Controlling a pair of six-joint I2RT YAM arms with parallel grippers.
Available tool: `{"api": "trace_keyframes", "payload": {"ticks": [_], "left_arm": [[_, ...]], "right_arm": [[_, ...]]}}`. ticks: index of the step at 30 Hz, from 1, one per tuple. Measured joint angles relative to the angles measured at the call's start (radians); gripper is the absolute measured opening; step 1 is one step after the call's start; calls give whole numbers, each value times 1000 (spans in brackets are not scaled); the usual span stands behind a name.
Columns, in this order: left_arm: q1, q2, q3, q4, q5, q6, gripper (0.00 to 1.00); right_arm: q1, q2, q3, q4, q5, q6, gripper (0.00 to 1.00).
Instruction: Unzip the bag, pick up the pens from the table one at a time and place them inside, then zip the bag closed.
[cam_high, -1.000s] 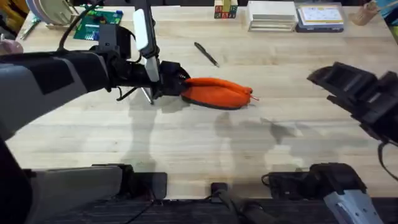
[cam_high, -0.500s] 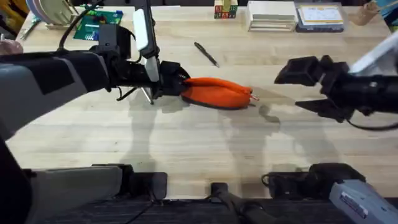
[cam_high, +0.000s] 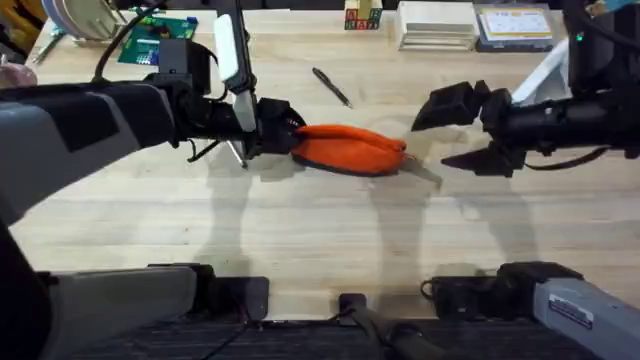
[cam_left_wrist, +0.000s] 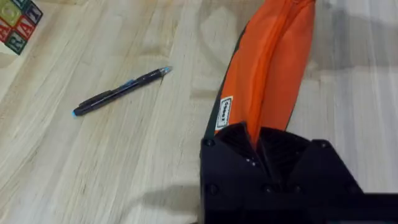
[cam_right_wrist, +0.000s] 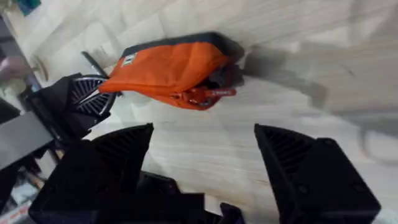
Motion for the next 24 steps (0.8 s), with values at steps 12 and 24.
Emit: {"api": "trace_keyframes", "payload": {"ticks": [12,24], "left_arm": [[0,0,0,0,0,0,43],[0,0,0,0,0,0,44]], "right_arm": [[0,2,-24,56,-54,-88,997],[0,3,-265,392,-201,-52,996]]}}
